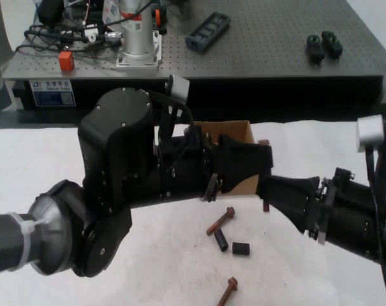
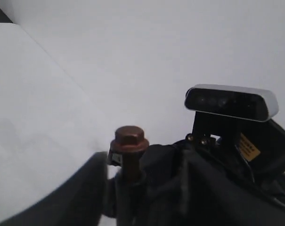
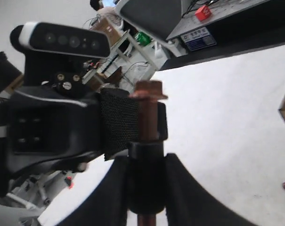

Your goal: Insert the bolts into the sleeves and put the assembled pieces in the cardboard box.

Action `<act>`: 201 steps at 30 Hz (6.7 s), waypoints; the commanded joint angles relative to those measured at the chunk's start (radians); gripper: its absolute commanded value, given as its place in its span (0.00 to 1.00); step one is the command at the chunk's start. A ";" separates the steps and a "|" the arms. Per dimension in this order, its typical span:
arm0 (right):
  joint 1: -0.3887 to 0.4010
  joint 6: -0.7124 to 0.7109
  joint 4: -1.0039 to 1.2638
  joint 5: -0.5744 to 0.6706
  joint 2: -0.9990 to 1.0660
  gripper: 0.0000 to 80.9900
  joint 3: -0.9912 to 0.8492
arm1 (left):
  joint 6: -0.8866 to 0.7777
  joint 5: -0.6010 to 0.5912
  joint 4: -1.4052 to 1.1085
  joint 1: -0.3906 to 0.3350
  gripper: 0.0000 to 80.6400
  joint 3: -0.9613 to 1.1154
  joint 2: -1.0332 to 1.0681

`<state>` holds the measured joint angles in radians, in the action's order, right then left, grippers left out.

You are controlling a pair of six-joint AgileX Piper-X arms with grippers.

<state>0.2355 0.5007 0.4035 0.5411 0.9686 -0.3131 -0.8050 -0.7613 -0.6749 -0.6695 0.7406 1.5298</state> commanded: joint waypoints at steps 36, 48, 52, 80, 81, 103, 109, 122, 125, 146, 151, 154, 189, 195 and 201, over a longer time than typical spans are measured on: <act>-0.033 -0.427 -0.851 -0.489 1.069 0.50 -1.193 | 0.792 0.470 1.223 -0.133 0.50 0.285 0.211; -0.038 -0.453 -0.862 -0.487 0.848 0.42 -1.104 | 0.836 0.568 1.228 -0.195 0.50 0.361 0.308; -0.038 -0.453 -0.845 -0.487 0.771 0.42 -1.018 | 0.836 0.601 1.227 -0.216 0.40 0.395 0.354; 0.137 -0.922 -1.078 -0.524 0.784 0.42 -0.730 | 0.735 0.827 1.313 -0.065 0.01 0.087 -0.169; 0.145 -0.929 -1.073 -0.524 0.796 0.42 -0.730 | 0.733 0.827 1.313 -0.055 0.01 0.066 -0.193; 0.138 -0.788 -1.044 -0.541 0.651 0.01 -0.666 | 0.630 0.593 1.150 -0.017 0.01 -0.034 -0.311; 0.060 -0.632 -0.990 -0.270 0.285 0.01 -0.437 | 0.507 0.336 0.790 -0.017 0.01 -0.034 -0.339; 0.198 -0.035 -0.225 0.122 -0.078 0.01 0.008 | 0.211 0.143 0.317 -0.017 0.01 -0.034 -0.241; 0.198 0.016 -0.137 0.094 -0.062 0.01 0.007 | 0.202 0.135 0.317 -0.017 0.01 -0.034 -0.236; 0.198 0.026 -0.030 -0.037 -0.056 0.01 0.007 | 0.191 0.058 0.303 -0.017 0.01 -0.034 -0.236; 0.198 0.030 -0.030 -0.037 -0.056 0.01 0.007 | 0.183 0.045 0.299 -0.017 0.01 -0.034 -0.236; 0.198 0.045 -0.026 -0.094 -0.056 0.01 0.007 | 0.170 0.038 0.299 -0.017 0.01 -0.034 -0.236; 0.006 -0.501 -0.794 -0.541 1.055 0.00 -1.152 | 0.446 0.418 0.501 -0.017 0.59 -0.034 -0.236; 0.006 -0.494 -0.915 -0.528 1.120 0.36 -1.248 | 0.458 0.421 0.547 -0.005 0.59 -0.034 -0.236; -0.004 -0.494 -0.920 -0.527 1.024 0.43 -1.249 | 0.542 0.417 0.637 0.019 0.59 -0.034 -0.207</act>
<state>0.2445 0.0086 -0.5098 0.0082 2.0641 -1.5474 -0.3467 -0.3496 -0.1199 -0.6739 0.7028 1.2980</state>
